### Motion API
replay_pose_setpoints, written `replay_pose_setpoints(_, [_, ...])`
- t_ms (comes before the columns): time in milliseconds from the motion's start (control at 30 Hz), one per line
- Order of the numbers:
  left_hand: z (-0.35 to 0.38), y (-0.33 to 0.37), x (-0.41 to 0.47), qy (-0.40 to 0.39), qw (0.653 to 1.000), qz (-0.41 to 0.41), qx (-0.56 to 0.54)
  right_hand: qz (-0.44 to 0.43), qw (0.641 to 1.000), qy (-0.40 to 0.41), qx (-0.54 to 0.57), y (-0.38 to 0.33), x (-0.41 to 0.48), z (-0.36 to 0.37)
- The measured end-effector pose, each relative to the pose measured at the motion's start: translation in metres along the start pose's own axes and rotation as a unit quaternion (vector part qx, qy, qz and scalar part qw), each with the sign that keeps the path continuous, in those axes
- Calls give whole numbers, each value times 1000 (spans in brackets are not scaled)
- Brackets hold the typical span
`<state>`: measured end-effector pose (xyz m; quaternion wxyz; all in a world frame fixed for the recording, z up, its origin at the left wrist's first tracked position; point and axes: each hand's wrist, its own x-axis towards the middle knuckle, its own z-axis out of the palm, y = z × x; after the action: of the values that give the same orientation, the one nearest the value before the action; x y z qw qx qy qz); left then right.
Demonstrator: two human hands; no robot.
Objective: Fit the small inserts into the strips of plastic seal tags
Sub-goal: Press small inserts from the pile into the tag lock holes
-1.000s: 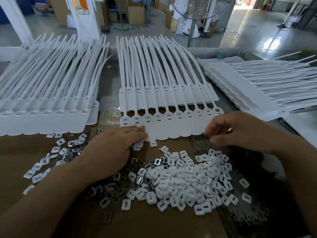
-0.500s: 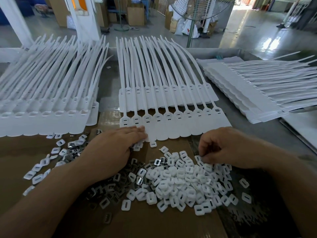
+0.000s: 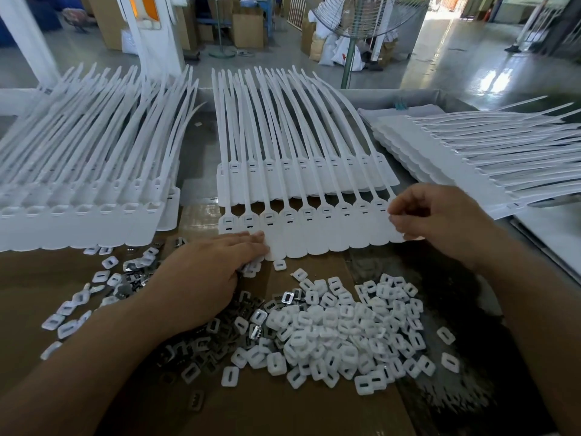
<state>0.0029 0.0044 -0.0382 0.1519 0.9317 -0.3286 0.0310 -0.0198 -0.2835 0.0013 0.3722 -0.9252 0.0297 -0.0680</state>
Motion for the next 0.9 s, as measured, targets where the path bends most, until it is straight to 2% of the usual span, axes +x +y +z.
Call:
replay_pose_setpoints(200, [2, -2, -3, 4, 1000, 6, -4, 49, 991, 108, 63, 14, 27, 3])
replay_pose_setpoints(300, [2, -3, -3, 7, 1000, 8, -4, 57, 989, 135, 32, 18, 34, 9])
replay_pose_setpoints(500, [3, -3, -2, 5, 1000, 8, 2, 82, 988, 134, -1, 24, 40, 15])
replay_pose_setpoints(900, [2, -1, -1, -1, 1000, 6, 3, 112, 988, 108, 2, 34, 40, 19])
